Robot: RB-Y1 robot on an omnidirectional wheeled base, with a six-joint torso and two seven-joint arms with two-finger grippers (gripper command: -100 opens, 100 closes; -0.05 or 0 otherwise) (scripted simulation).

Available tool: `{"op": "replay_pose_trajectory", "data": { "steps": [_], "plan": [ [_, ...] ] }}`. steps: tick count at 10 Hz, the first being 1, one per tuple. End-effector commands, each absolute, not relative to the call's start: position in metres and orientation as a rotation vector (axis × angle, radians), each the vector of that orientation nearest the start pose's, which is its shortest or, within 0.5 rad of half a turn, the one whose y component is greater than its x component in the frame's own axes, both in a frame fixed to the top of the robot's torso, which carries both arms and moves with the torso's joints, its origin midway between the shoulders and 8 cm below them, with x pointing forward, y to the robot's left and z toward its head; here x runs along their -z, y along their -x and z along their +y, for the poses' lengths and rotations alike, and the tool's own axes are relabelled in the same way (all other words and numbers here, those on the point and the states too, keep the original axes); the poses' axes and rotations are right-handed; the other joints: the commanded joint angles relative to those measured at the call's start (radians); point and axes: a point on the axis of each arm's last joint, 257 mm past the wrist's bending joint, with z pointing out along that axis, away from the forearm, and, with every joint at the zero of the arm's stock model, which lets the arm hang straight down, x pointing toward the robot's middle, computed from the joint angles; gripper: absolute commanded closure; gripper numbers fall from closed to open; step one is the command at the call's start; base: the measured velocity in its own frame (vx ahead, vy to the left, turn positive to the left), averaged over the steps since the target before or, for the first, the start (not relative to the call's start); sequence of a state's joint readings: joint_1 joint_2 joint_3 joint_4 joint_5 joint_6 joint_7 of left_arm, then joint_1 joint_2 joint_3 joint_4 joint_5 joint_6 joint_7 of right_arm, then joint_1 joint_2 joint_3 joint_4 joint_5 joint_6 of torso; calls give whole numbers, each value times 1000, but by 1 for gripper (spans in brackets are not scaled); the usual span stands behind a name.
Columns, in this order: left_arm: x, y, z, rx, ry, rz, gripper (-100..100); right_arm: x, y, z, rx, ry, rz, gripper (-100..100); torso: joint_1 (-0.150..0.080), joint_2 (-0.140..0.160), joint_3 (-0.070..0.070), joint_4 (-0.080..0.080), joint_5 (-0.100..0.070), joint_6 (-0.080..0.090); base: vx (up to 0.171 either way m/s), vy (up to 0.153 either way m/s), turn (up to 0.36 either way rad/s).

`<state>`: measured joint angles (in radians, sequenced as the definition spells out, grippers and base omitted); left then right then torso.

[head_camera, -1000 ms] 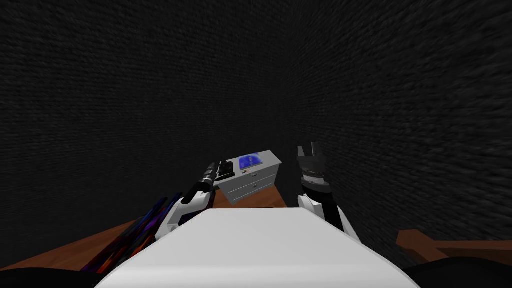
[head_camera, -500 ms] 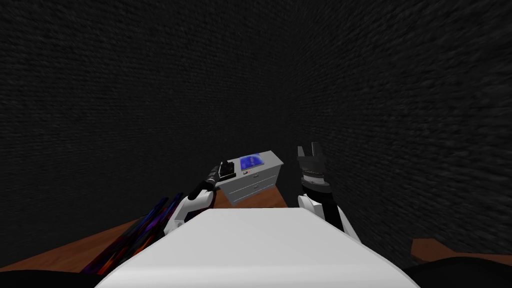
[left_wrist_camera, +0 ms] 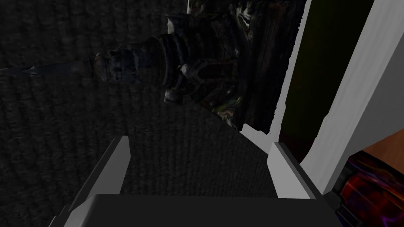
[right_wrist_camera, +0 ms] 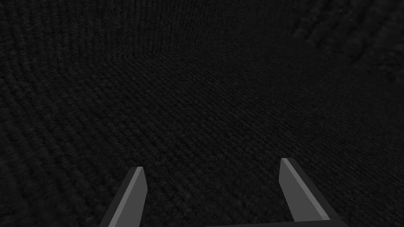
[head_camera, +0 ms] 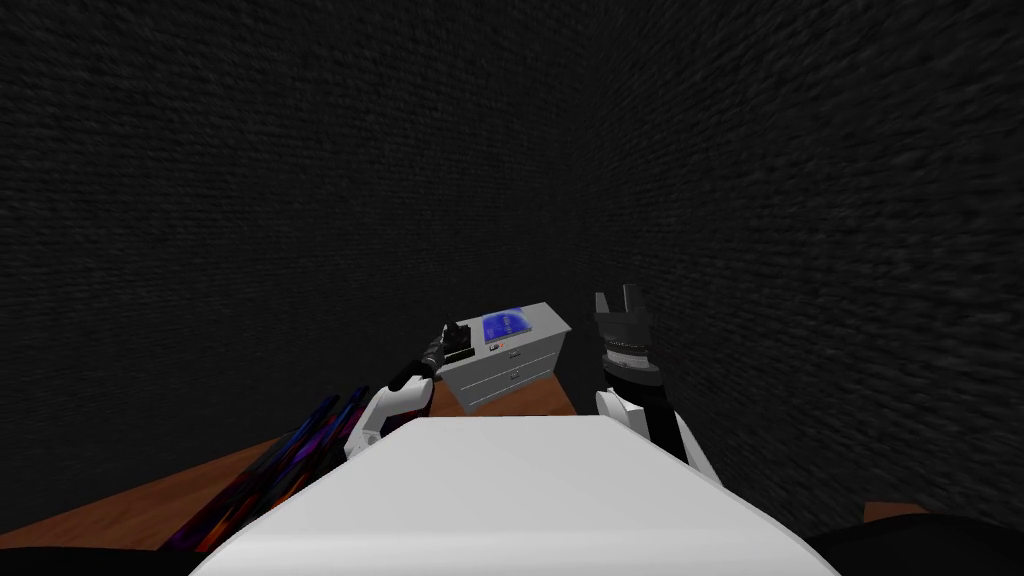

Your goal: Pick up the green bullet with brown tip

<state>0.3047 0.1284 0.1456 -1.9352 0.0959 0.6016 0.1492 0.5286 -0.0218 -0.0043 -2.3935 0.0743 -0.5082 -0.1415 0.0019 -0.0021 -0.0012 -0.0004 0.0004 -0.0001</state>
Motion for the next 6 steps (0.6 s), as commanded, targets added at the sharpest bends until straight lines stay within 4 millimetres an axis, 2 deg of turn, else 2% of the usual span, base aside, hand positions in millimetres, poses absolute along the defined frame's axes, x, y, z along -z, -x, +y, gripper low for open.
{"op": "replay_pose_trajectory", "data": {
  "steps": [1, 3, 6],
  "plan": [
    [333, -417, 360, 804, 1802, 1331, -100, -66, -318, -265, -1396, -568, 578, 0, 0, 0, 0, 0, 0, 0, 26, 25, 24],
    [344, -415, 354, 788, 1835, 1359, -100, -66, -318, -265, -1396, -568, 578, 0, 1, -1, 0, 0, 0, 0, 38, 39, 20],
    [375, -406, 339, 733, 1922, 1439, -100, -66, -318, -265, -1396, -568, 578, 0, 1, -1, -1, 0, 0, 0, 45, 35, 25]
  ]
}}
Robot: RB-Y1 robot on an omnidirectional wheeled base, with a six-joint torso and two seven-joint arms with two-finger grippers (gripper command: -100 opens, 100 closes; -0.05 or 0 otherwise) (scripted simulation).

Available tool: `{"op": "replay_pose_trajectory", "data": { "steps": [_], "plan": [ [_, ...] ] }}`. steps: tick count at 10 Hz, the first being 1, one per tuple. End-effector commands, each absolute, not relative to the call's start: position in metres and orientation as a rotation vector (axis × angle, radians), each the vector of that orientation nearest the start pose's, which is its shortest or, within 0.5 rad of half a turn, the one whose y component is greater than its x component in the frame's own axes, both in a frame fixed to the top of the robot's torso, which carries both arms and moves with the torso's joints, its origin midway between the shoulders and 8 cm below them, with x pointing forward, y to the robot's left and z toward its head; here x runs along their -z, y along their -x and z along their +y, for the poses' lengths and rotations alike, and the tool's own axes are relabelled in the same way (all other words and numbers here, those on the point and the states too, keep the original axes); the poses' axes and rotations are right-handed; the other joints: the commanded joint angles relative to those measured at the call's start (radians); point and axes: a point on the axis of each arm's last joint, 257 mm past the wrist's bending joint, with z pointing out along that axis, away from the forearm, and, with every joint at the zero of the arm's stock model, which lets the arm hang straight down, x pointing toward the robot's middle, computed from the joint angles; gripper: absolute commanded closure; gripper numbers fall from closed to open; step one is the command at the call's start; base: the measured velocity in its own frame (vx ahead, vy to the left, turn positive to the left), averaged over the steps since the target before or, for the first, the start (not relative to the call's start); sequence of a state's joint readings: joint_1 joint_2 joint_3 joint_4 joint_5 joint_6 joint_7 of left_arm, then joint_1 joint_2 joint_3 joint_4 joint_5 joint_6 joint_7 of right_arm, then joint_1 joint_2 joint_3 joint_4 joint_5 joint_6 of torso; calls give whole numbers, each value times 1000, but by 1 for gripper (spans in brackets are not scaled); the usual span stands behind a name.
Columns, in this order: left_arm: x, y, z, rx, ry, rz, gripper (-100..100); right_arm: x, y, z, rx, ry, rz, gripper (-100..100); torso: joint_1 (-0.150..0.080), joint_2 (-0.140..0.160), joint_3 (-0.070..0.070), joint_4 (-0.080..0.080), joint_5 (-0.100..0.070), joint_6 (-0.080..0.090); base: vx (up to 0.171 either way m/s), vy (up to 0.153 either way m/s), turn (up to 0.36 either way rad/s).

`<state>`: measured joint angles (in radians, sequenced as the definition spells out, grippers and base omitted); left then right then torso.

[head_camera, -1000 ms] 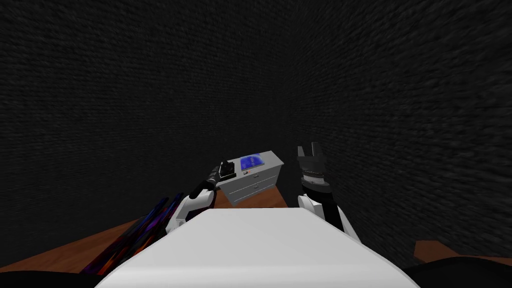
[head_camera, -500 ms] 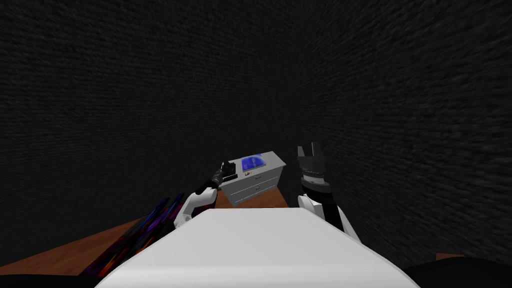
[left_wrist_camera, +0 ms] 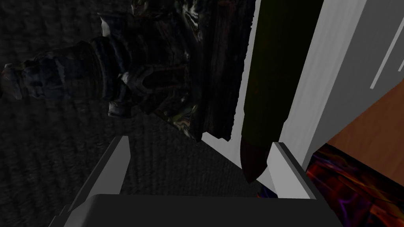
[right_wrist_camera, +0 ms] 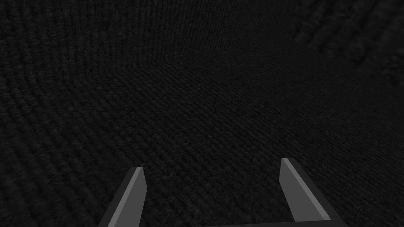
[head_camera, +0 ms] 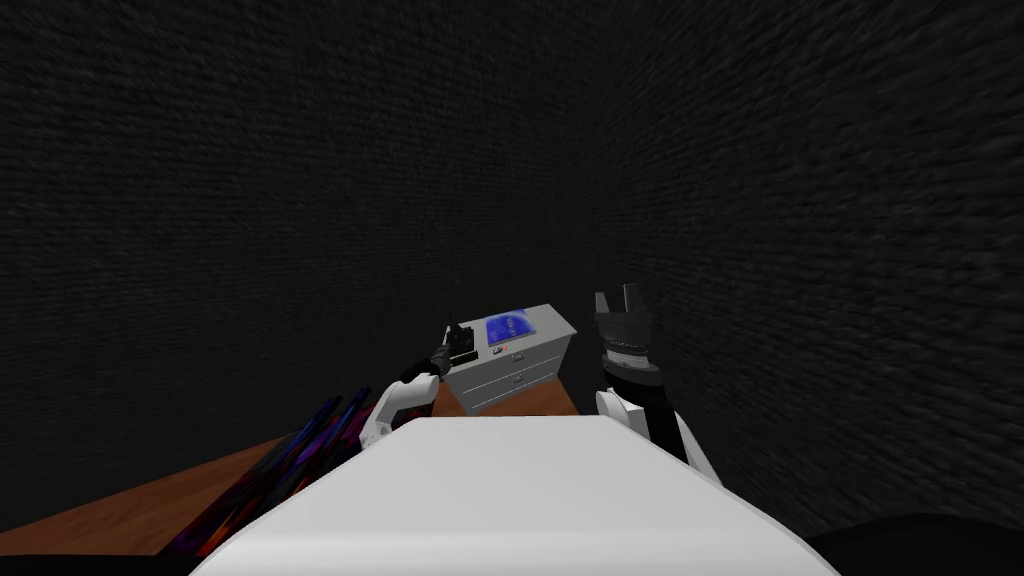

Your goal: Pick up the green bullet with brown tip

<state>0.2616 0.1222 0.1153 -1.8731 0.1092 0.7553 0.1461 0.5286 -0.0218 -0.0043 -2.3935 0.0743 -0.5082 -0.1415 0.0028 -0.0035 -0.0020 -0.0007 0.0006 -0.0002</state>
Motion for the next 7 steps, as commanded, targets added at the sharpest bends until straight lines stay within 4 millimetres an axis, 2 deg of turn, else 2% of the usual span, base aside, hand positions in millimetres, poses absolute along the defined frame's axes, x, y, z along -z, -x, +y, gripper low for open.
{"op": "replay_pose_trajectory", "data": {
  "steps": [1, 5, 6, 7],
  "plan": [
    [385, -402, 335, 712, 1948, 1464, -100, -66, -318, -265, -1396, -568, 578, 0, 0, 0, 0, 0, 0, 0, 51, 48, 21],
    [419, -380, 329, 624, 2032, 1540, -100, -66, -318, -265, -1396, -568, 578, 0, -1, 0, 0, 0, 0, 0, 57, 35, 8],
    [434, -367, 328, 585, 2067, 1563, -100, -66, -318, -265, -1396, -568, 578, 0, 0, 0, 0, 0, 0, 0, 54, 24, -1],
    [424, -374, 327, 608, 2046, 1548, -100, -66, -318, -265, -1396, -568, 578, 0, -1, 0, 0, 0, 0, 0, 22, 8, 2]
  ]
}}
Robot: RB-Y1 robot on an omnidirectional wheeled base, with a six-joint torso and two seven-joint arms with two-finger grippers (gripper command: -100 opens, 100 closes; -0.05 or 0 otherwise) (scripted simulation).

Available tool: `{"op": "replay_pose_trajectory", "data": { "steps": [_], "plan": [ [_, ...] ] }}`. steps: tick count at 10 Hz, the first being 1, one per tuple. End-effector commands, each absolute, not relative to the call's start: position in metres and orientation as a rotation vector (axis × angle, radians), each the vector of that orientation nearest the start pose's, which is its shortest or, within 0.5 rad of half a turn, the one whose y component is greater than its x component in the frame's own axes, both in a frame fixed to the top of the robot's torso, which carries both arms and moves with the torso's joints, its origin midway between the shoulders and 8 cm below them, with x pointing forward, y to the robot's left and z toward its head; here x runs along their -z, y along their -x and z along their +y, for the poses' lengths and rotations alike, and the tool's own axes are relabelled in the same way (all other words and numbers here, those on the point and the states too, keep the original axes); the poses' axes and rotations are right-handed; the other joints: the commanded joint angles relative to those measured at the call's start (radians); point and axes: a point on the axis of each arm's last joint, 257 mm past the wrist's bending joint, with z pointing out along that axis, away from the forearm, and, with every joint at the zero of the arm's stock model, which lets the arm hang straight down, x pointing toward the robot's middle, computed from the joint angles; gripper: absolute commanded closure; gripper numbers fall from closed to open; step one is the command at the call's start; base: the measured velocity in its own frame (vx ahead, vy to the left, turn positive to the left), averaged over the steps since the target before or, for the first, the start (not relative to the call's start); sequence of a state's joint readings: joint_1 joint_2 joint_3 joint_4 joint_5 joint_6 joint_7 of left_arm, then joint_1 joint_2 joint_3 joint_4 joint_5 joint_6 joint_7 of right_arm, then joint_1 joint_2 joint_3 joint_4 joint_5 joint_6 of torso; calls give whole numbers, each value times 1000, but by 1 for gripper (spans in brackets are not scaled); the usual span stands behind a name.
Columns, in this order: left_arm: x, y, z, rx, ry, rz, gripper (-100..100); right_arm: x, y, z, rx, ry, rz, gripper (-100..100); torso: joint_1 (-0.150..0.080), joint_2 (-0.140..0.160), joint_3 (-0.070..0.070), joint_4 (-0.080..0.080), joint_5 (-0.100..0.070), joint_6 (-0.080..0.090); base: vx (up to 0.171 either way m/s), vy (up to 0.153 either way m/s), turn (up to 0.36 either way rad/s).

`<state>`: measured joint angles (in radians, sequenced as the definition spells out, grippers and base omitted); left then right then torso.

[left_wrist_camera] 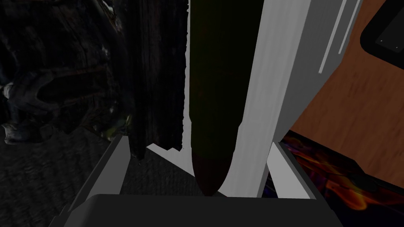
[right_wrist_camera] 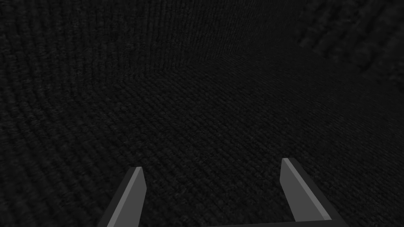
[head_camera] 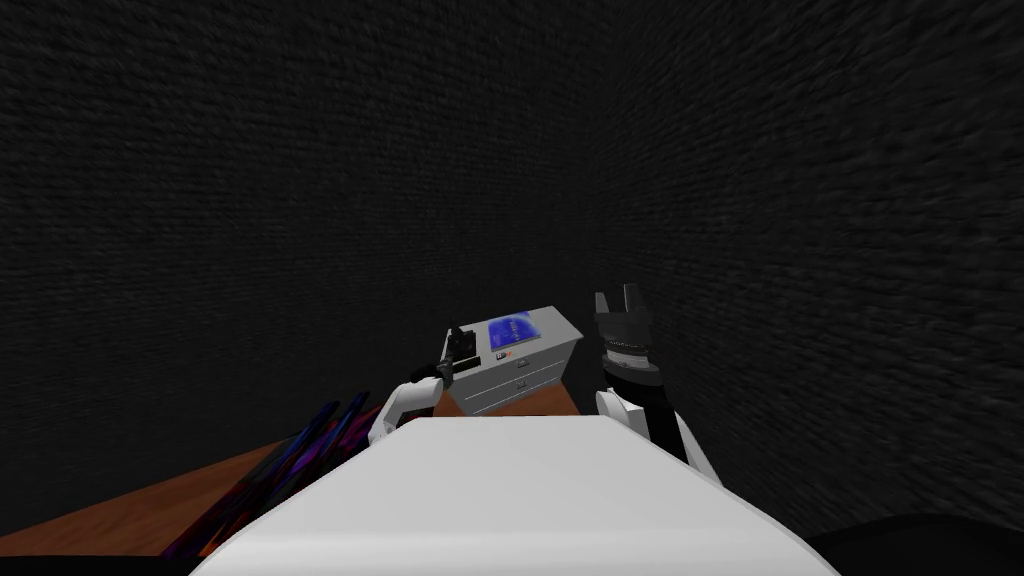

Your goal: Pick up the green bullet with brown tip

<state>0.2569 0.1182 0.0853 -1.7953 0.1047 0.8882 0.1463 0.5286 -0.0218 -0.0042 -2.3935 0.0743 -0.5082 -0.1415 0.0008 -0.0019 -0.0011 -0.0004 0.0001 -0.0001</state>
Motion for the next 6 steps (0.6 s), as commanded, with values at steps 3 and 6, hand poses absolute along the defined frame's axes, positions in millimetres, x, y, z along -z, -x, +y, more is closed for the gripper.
{"op": "replay_pose_trajectory", "data": {
  "steps": [3, 6],
  "plan": [
    [430, -382, 335, 597, 2057, 1539, -100, -66, -318, -265, -1396, -568, 578, 0, -1, 3, 1, 1, 0, 0, -23, 0, -42],
    [436, -396, 347, 588, 2068, 1517, -100, -66, -318, -265, -1396, -568, 578, 0, -2, 5, 3, 1, 0, 0, -56, -12, -65]
  ]
}}
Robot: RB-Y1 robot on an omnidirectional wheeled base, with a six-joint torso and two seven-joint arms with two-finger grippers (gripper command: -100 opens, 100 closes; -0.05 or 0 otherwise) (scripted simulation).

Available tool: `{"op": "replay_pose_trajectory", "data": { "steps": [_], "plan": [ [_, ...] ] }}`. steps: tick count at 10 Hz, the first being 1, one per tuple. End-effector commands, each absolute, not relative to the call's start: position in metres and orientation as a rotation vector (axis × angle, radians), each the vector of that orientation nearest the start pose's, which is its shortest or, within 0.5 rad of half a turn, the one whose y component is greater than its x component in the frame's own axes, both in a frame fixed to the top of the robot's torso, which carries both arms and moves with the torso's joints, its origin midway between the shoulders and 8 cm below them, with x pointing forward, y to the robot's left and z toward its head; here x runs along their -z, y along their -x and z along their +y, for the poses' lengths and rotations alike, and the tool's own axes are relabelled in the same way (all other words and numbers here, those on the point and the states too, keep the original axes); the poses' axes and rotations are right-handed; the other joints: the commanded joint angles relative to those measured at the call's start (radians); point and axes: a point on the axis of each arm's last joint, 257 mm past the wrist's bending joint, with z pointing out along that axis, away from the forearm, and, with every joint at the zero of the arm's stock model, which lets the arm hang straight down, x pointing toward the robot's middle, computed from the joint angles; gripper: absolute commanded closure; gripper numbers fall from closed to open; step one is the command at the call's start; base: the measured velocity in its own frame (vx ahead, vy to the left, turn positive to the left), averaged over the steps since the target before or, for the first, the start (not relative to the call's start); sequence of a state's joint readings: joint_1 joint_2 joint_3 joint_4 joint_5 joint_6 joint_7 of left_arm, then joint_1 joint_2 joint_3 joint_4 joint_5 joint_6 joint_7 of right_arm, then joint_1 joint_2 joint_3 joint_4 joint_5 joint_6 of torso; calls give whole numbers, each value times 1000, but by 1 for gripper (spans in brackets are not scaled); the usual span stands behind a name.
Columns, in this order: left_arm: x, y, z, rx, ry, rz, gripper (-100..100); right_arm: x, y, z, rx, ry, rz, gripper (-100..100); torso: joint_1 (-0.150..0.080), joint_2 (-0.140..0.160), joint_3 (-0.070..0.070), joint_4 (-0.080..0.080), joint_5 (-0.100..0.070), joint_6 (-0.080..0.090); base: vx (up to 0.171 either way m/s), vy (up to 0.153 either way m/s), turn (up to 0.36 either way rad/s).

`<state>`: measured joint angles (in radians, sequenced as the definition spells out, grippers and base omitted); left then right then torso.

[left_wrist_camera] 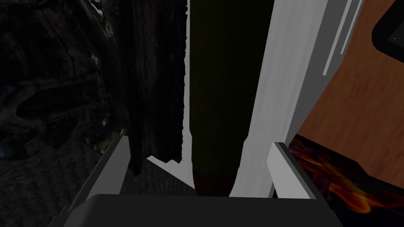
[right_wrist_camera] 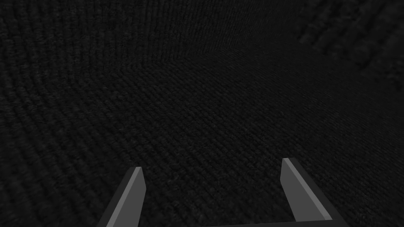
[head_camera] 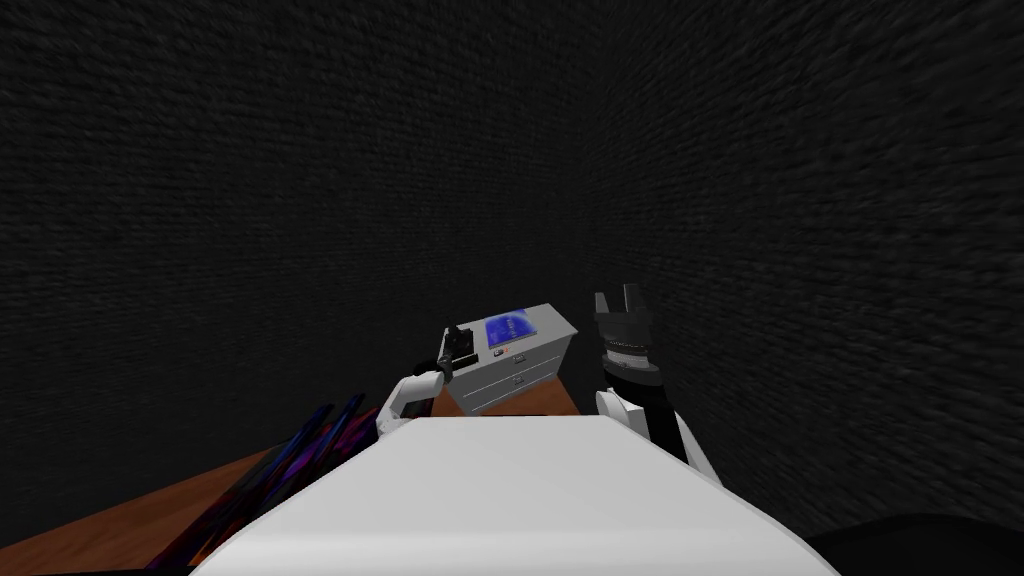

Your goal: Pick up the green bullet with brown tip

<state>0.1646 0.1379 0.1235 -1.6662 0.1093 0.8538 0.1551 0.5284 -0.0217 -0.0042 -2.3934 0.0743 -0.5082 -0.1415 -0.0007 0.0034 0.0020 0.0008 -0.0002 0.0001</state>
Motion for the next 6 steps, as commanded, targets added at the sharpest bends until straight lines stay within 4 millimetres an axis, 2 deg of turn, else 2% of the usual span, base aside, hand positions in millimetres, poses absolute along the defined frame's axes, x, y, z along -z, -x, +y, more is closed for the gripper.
{"op": "replay_pose_trajectory", "data": {
  "steps": [1, 5, 6],
  "plan": [
    [438, -401, 350, 586, 2073, 1510, -100, -66, -318, -265, -1396, -568, 578, 0, 0, 0, 0, 0, 0, 0, -46, -8, -63],
    [443, -420, 365, 580, 2091, 1477, -100, -66, -318, -265, -1396, -568, 578, 0, 1, 0, 0, 0, 0, 0, -51, -7, -64],
    [442, -417, 363, 579, 2088, 1483, -100, -66, -318, -265, -1396, -568, 578, 0, 1, -1, 0, 0, 1, 0, -23, -4, -11]
  ]
}}
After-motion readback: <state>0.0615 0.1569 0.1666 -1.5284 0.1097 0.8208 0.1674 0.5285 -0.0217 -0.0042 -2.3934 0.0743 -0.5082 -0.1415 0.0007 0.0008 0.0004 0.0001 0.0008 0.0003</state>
